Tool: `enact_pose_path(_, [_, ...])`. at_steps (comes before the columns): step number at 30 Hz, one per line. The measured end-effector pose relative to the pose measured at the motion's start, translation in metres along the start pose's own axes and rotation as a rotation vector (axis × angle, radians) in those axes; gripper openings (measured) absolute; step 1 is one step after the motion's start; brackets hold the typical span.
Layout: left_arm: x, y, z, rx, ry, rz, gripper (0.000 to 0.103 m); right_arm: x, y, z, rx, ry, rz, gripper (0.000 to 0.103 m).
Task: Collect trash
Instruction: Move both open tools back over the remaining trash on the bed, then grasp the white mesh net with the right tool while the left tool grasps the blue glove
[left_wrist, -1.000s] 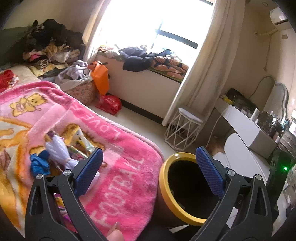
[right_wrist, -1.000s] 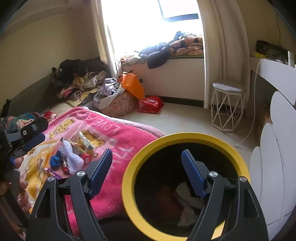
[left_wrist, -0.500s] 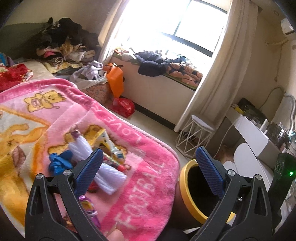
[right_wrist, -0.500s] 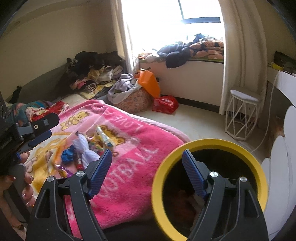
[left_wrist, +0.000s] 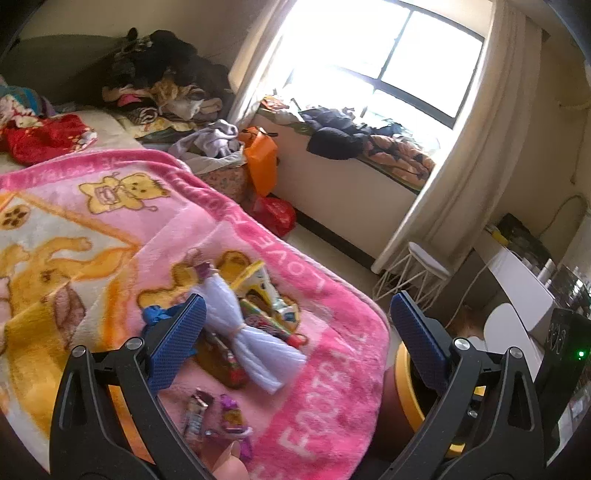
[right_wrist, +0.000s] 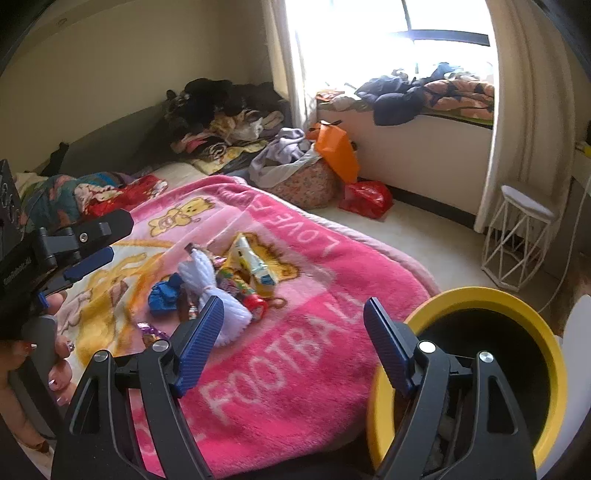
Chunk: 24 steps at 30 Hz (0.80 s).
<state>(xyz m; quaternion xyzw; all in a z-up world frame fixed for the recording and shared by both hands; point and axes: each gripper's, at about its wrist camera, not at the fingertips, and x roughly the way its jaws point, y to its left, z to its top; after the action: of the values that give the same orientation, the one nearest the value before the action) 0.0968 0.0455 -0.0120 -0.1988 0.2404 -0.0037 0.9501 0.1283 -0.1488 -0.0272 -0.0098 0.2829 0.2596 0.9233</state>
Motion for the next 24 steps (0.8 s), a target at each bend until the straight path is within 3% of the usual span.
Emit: enact_pose_path(24, [0.025, 0.082, -0.012, -0.100, 0.089, 0.155, 0.092, 0.084, 0.049, 0.001, -0.135, 0.119, 0.119, 0.075])
